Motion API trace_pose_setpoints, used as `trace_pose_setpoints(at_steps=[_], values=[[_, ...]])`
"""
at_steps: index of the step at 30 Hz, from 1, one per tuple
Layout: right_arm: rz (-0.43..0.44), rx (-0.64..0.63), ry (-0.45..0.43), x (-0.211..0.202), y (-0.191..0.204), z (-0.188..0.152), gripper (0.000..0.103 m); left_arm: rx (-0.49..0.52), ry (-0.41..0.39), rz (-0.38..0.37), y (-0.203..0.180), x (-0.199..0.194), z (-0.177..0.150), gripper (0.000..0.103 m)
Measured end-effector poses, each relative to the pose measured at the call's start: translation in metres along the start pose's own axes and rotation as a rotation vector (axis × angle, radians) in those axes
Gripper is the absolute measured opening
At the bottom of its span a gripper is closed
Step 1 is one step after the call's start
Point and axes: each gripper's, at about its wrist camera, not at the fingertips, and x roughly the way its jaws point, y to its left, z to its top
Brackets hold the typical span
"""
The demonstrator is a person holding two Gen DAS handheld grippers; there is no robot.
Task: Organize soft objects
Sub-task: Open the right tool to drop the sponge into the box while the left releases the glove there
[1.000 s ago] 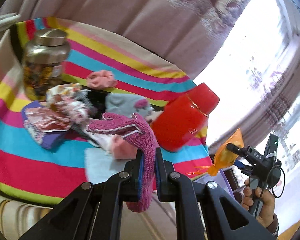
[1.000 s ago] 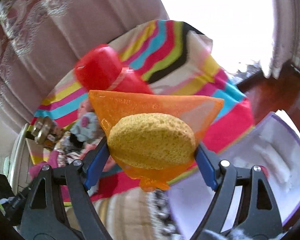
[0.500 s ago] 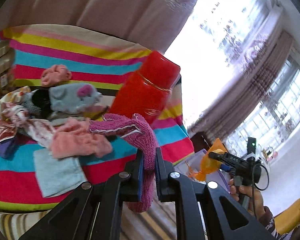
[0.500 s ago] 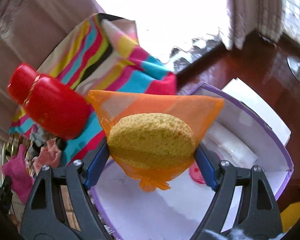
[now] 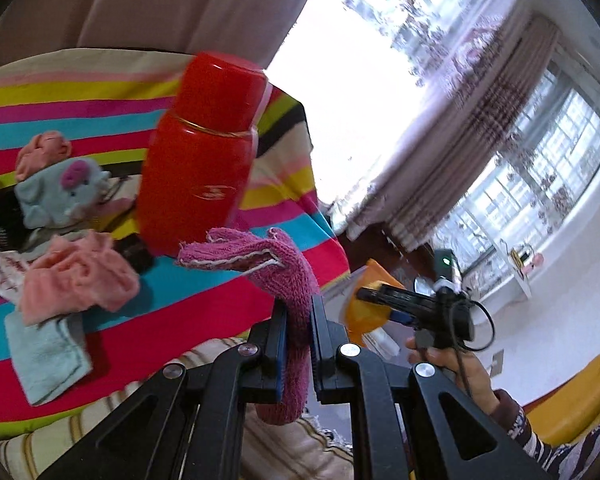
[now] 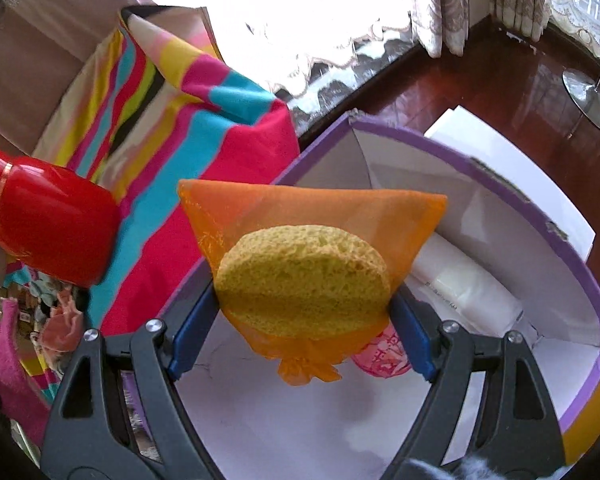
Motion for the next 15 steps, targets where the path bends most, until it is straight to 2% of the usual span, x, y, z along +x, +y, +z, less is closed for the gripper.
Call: trace_pose_setpoints(at_steps=[5, 15], values=[[-0.019, -0.006, 0.053, 0.017, -0.006, 0.001, 0.085, 0.044, 0.056, -0.018, -0.019, 0.020, -0.001, 0.011], [-0.007, -0.064, 0.043, 0.010, -0.010, 0.003, 0.094, 0.098, 0.155, -0.051, -0.042, 0.056, -0.009, 0.011]])
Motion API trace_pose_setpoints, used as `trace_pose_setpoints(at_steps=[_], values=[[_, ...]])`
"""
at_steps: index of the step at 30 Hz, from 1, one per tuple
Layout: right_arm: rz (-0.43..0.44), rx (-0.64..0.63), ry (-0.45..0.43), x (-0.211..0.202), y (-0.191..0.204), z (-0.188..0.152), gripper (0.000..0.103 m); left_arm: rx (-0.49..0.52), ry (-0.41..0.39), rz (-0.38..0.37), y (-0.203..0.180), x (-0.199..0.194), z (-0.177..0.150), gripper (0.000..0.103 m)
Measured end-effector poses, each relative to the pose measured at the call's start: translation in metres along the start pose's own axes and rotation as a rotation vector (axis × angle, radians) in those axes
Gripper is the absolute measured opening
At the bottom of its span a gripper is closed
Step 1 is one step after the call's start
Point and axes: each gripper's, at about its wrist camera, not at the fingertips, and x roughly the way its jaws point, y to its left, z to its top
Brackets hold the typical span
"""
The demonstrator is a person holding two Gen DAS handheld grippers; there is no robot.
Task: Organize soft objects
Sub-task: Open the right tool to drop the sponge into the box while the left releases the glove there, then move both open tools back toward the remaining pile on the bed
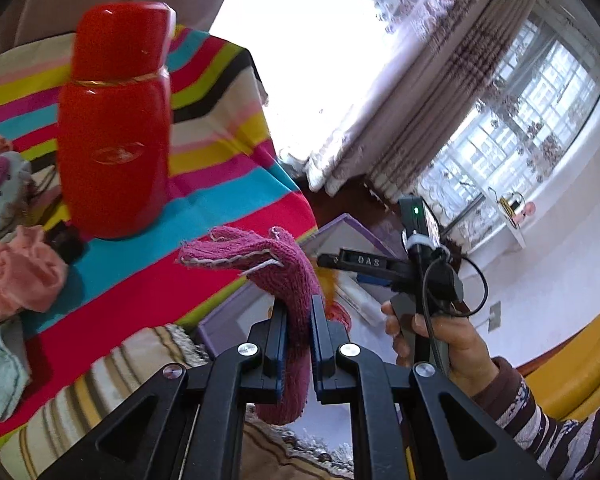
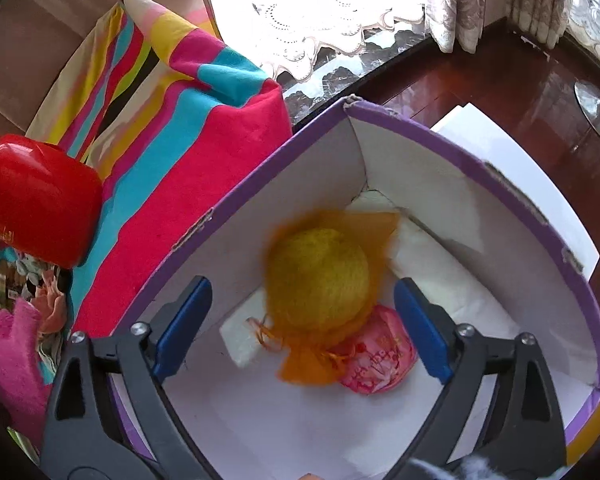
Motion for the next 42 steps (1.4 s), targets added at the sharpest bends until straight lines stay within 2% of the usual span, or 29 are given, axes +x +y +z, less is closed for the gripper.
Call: trace_pose_setpoints(at_steps=[9, 10, 12, 13, 15, 19, 21, 32, 42], values=[[0.011, 0.056, -0.044, -0.018, -0.011, 0.003, 0.094, 0.020, 0.112, -0.069, -0.013, 0.032, -0.005, 0.011], [0.013, 0.060, -0.047, -0.020, -0.011, 0.003, 0.094, 0.030, 0.131, -0.047, -0.014, 0.037, -0.007, 0.013], [0.012, 0.057, -0.053, -0.023, -0.010, 0.003, 0.094, 0.038, 0.175, 0.053, -0.010, 0.049, -0.009, 0.017], [0.011, 0.051, -0.055, -0.024, -0.009, 0.003, 0.094, 0.015, 0.198, 0.107, -0.003, 0.054, -0.011, 0.025], [0.010, 0.040, -0.058, -0.027, -0.007, 0.003, 0.094, -0.058, 0.222, 0.148, 0.014, 0.056, -0.012, 0.038], [0.012, 0.028, -0.059, -0.031, -0.003, 0.002, 0.094, -0.080, 0.182, 0.183, 0.021, 0.045, -0.010, 0.054], [0.012, 0.025, -0.060, -0.034, 0.000, 0.000, 0.094, -0.083, 0.170, 0.179, 0.023, 0.041, -0.010, 0.056], [0.037, -0.093, -0.062, -0.050, 0.045, -0.015, 0.094, -0.114, 0.119, 0.124, 0.029, 0.015, -0.020, 0.056], [0.122, -0.206, -0.031, -0.054, 0.118, -0.039, 0.094, -0.274, 0.010, 0.130, 0.078, -0.036, -0.041, 0.056]])
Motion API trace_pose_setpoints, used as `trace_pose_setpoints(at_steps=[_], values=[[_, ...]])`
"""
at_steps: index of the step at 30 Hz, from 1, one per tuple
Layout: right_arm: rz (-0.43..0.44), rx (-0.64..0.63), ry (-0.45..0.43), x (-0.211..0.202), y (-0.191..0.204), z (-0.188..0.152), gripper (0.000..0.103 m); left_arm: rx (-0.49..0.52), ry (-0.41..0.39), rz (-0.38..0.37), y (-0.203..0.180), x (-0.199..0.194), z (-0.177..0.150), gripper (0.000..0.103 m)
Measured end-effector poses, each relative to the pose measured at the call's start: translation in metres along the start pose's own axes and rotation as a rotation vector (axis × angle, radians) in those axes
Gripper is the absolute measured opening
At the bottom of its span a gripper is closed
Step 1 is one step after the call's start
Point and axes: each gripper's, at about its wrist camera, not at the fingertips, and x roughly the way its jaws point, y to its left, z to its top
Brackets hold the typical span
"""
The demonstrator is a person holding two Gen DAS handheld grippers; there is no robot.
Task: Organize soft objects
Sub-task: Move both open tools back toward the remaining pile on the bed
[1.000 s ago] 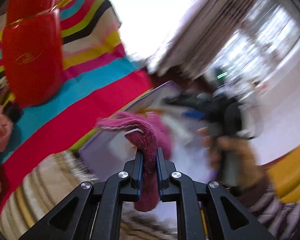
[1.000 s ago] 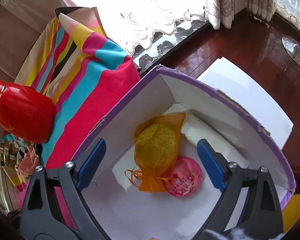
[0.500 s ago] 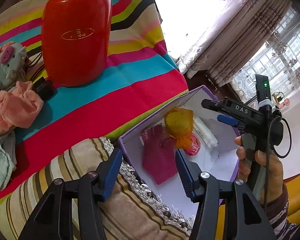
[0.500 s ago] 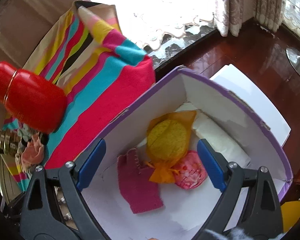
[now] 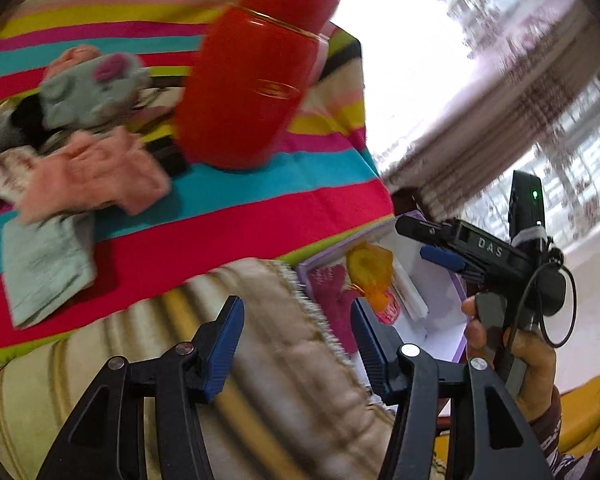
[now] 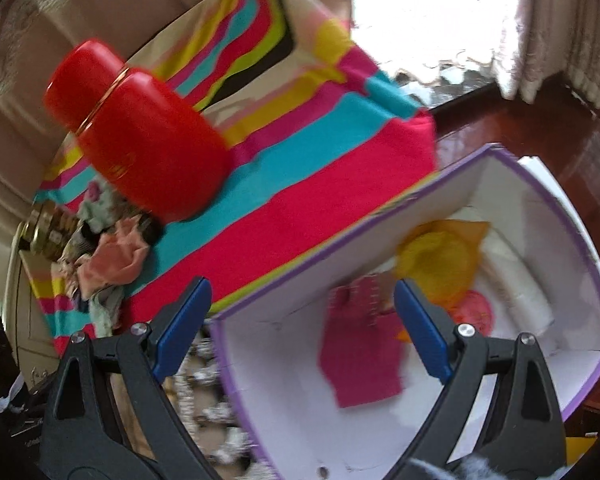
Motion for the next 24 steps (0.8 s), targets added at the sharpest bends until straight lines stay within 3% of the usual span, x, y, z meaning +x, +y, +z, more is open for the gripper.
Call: trace_pose_setpoints(at_steps=[10, 15, 24], values=[[0.037, 0.014, 0.061, 0.026, 0.079, -0.004, 0.094, -0.131, -0.093, 0.021, 0.063, -0.041, -0.004, 0.056], [0.015, 0.031, 0.064, 0.040, 0.122, -0.009, 0.094, -0.160, -0.128, 0.039, 0.087, -0.056, -0.004, 0.056], [-0.013, 0.198, 0.068, 0.071, 0.166, -0.005, 0.094, -0.202, -0.197, 0.062, 0.133, -0.085, 0.001, 0.056]])
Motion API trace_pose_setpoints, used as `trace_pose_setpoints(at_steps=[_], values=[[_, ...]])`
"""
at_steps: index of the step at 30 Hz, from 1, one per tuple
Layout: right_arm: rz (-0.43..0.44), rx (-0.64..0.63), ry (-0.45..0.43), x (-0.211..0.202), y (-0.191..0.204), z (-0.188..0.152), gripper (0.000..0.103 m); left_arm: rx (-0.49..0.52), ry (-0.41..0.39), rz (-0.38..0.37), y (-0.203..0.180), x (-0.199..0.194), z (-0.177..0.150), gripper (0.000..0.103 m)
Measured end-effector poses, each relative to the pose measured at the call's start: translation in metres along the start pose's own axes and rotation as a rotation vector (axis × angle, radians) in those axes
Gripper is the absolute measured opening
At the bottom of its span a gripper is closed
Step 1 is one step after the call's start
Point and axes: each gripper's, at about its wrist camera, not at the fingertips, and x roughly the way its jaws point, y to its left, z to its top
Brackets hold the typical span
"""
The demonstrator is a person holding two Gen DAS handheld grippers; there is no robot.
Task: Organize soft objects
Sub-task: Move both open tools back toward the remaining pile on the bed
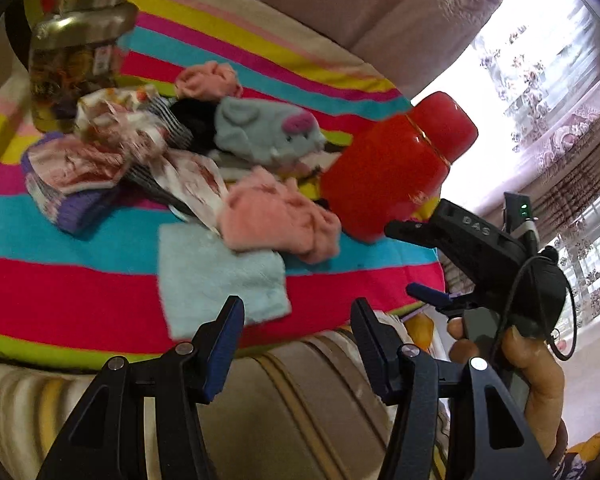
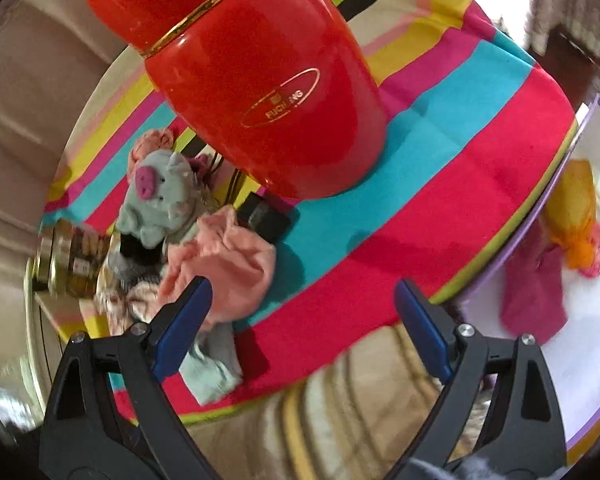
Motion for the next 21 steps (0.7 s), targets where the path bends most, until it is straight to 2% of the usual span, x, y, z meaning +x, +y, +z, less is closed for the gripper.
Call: trace_pose_setpoints(at_steps=[6, 10, 13, 16, 18, 21], values=[[-0.020, 0.082, -0.024, 0.020, 0.018, -0.004, 0.094, 0.054, -0.057, 0.036, 0.020, -0.012, 0.029, 0.056], [-0.045, 0.116, -0.057, 0.027, 0.023, -0.003, 0.094, 0.143, -0.065, -0.005, 0.020, -0.006, 0.049, 0.056], [-0.059, 0.117, -0.083, 0.019, 0.021, -0.003, 0.094, 0.247, -0.039, -0.030, 0.010, 0.009, 0.064, 0.056], [-0.091, 0.054, -0.148, -0.003, 0.018, 0.000, 0.094, 0.386, -0.012, -0.065, -0.013, 0.032, 0.074, 0.056], [-0.131, -0.017, -0.193, -0.020, 0.014, 0.003, 0.094, 0.495, 0.040, -0.107, -0.034, 0.054, 0.080, 0.056], [-0.175, -0.130, -0.243, -0.038, 0.004, 0.006, 0.094, 0.627, 0.133, -0.120, -0.060, 0.094, 0.084, 0.056]])
